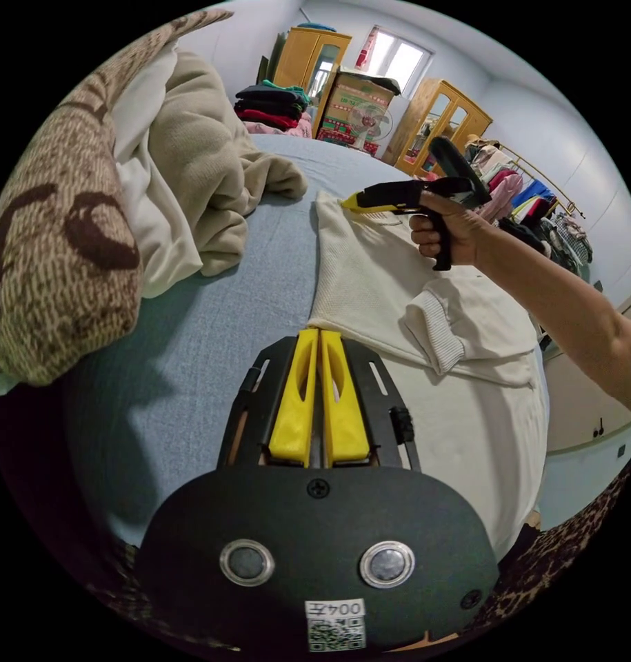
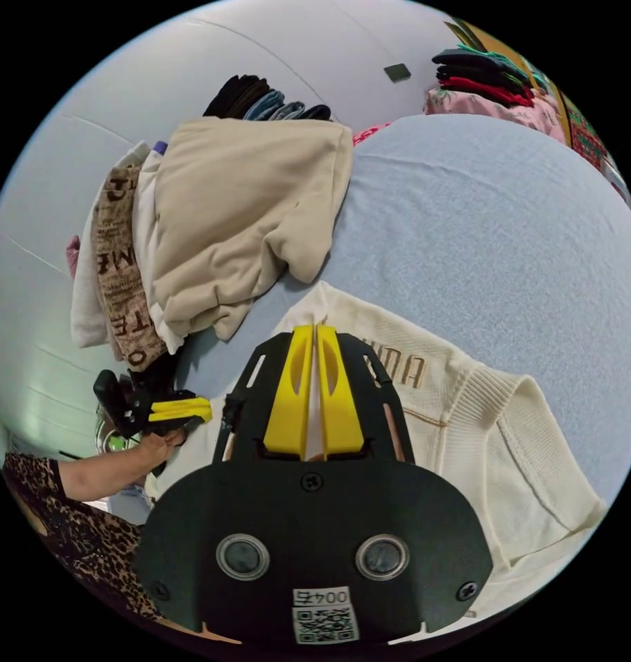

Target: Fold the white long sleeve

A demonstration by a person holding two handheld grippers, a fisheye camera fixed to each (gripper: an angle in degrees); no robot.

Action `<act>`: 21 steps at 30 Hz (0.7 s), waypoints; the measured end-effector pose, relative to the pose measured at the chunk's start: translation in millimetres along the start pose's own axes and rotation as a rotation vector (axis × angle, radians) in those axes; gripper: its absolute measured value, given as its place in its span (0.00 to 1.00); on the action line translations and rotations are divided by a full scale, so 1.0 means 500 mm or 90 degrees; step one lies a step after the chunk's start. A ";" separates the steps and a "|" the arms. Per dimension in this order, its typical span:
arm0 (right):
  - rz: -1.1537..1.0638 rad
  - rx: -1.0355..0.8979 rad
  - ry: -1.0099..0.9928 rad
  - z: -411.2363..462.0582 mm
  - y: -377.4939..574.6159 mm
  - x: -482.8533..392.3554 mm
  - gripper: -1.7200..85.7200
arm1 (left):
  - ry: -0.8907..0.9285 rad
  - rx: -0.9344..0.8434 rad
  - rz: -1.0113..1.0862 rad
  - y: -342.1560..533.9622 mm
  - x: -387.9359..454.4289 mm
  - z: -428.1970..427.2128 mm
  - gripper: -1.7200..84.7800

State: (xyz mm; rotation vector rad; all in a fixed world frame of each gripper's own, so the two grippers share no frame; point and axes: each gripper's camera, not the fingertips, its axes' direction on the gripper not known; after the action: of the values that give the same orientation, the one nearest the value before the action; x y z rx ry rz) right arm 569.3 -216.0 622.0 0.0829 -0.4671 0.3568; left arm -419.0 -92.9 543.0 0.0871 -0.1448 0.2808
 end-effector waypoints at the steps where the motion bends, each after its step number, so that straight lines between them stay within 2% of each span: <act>1: 0.004 0.024 0.063 -0.008 0.003 -0.005 0.02 | -0.009 0.000 0.004 0.001 0.004 -0.005 0.02; 14: 0.010 0.069 0.047 -0.042 0.045 -0.069 0.07 | -0.038 0.000 0.016 0.020 0.014 -0.062 0.02; 21: 0.045 0.136 0.017 -0.142 0.250 -0.200 0.09 | -0.049 0.000 0.020 0.033 0.017 -0.096 0.02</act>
State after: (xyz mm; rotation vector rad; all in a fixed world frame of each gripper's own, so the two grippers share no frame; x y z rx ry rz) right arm 471.7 -119.8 513.1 0.2698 -0.4046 0.4767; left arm -409.3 -69.6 498.1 0.0953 -0.2229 0.3093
